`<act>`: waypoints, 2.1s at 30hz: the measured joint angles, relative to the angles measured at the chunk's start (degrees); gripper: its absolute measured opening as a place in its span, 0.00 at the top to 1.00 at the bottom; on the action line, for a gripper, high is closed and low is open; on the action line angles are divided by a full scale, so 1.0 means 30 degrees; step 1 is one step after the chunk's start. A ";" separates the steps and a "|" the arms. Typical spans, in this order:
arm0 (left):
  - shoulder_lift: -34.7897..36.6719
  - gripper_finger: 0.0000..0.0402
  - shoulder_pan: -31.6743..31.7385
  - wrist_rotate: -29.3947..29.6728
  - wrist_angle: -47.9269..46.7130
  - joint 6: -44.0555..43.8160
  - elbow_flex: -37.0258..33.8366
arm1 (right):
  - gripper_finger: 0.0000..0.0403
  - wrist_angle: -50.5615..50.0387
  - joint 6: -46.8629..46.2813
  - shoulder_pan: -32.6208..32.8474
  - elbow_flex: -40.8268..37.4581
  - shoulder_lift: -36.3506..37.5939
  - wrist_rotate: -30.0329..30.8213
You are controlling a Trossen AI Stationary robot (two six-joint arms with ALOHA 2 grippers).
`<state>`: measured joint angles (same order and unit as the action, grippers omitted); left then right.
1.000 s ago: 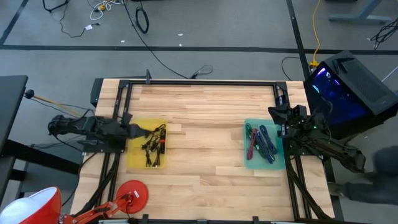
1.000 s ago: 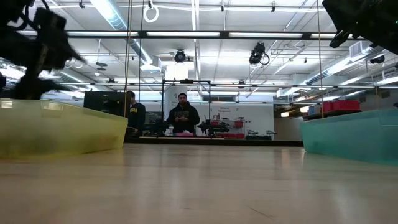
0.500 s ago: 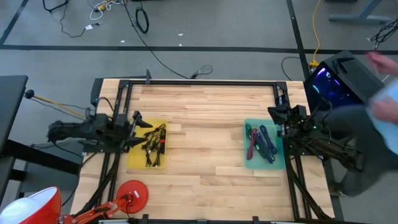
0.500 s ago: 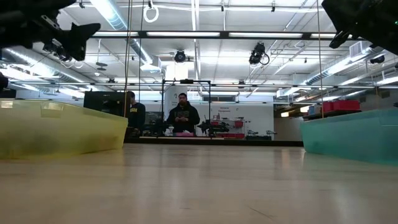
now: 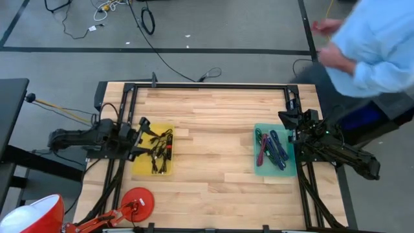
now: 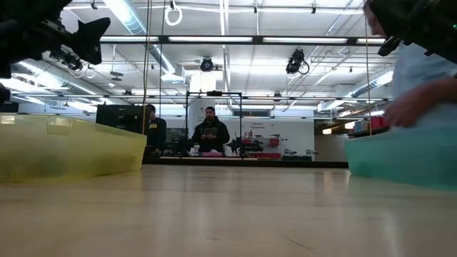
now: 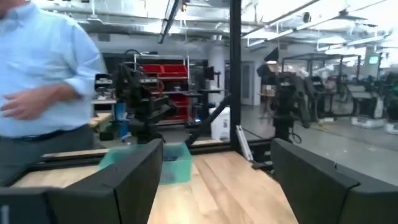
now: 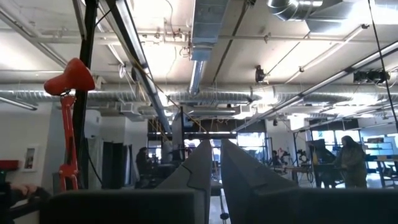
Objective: Pick & Place USB Port
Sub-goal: Return to Home Position
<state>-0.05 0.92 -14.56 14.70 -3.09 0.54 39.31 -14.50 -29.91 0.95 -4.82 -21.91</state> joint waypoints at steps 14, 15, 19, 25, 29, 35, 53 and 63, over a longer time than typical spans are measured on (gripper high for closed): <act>0.0007 0.25 0.2343 -0.4182 0.0514 -0.0134 -0.0007 | 0.91 -0.0066 -0.0001 0.0000 0.0000 0.0000 0.0001; 0.0007 0.25 0.2488 -0.4005 0.0398 -0.0500 -0.0007 | 0.91 -0.0063 -0.0001 0.0005 0.0000 0.0000 0.0001; 0.0007 0.25 0.3012 -0.2457 -0.0477 -0.0134 -0.0007 | 0.91 -0.0066 -0.0001 0.0000 0.0000 0.0000 0.0001; 0.0007 0.25 0.3500 -0.1462 -0.1335 0.0986 -0.0007 | 0.91 -0.0073 -0.0001 0.0000 0.0000 0.0000 0.0001; 0.0007 0.25 0.3975 -0.0788 -0.2359 0.1186 -0.0007 | 0.91 -0.0073 -0.0001 0.0004 0.0000 0.0000 0.0001; 0.0007 0.25 0.4602 -0.0397 -0.3409 0.0827 -0.0007 | 0.91 -0.0080 -0.0001 0.0007 0.0000 0.0000 0.0001; -0.0087 0.25 0.3470 0.0953 -0.3319 0.0654 -0.0020 | 0.91 -0.0124 -0.0001 0.0005 0.0000 0.0000 -0.0002; -0.0087 0.25 0.3470 0.0945 -0.3298 0.0603 -0.0022 | 0.91 -0.0124 -0.0001 0.0007 0.0000 0.0000 0.0001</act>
<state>-0.32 11.33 -11.73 4.81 -1.28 0.47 38.94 -14.50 -29.89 0.95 -4.82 -21.91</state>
